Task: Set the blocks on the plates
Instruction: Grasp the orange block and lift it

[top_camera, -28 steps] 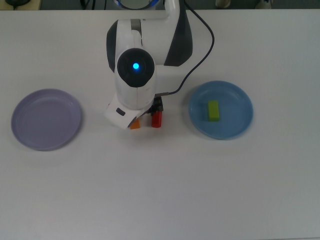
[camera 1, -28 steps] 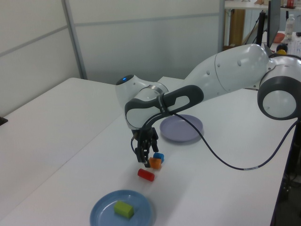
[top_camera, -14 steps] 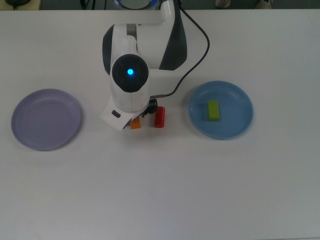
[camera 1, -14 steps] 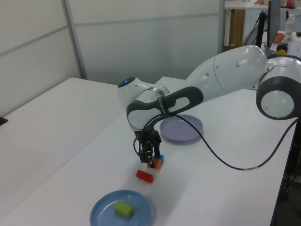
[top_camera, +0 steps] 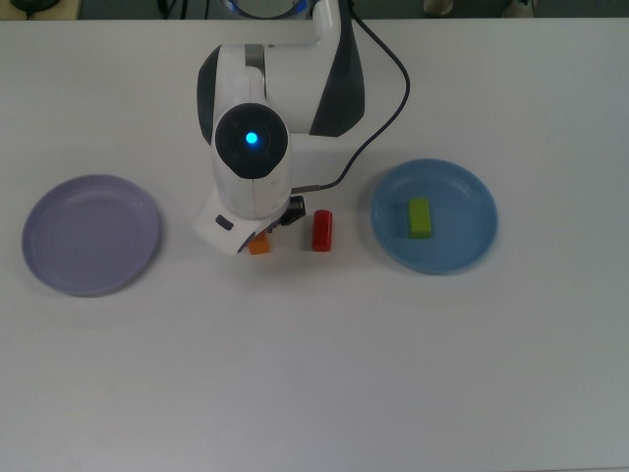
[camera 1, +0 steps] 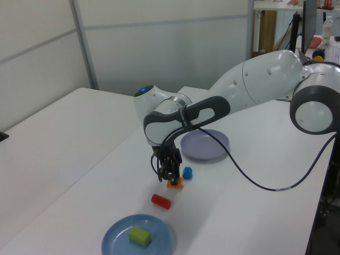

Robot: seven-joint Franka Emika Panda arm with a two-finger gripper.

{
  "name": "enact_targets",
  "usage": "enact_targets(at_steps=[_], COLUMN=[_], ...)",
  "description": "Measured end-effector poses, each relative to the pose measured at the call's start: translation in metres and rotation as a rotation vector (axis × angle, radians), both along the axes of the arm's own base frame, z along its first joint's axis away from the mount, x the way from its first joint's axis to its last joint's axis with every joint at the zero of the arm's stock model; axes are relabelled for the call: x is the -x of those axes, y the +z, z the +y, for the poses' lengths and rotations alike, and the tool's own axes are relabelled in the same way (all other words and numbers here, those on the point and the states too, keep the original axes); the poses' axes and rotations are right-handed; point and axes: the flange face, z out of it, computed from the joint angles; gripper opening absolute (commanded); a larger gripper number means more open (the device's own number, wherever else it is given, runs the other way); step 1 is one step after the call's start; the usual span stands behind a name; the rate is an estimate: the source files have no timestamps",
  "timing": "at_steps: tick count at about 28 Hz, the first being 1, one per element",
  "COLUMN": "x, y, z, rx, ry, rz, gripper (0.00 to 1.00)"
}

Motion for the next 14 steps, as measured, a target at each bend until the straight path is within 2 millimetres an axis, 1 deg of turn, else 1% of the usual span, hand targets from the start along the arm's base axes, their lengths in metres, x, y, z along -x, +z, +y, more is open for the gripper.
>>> enact_targets(at_steps=[3, 5, 6, 9, 14], x=[0.0, 0.0, 0.0, 0.0002, 0.0001], y=[0.0011, 0.0014, 0.0012, 0.0008, 0.0008], z=[0.0, 0.0, 0.0001, -0.0002, -0.0018], rx=[0.0, 0.0, 0.0, 0.0, 0.0], ry=[0.0, 0.0, 0.0, 0.0, -0.003], rz=[-0.002, -0.002, -0.002, -0.001, -0.001], gripper=[0.64, 0.72, 0.78, 1.0, 1.0])
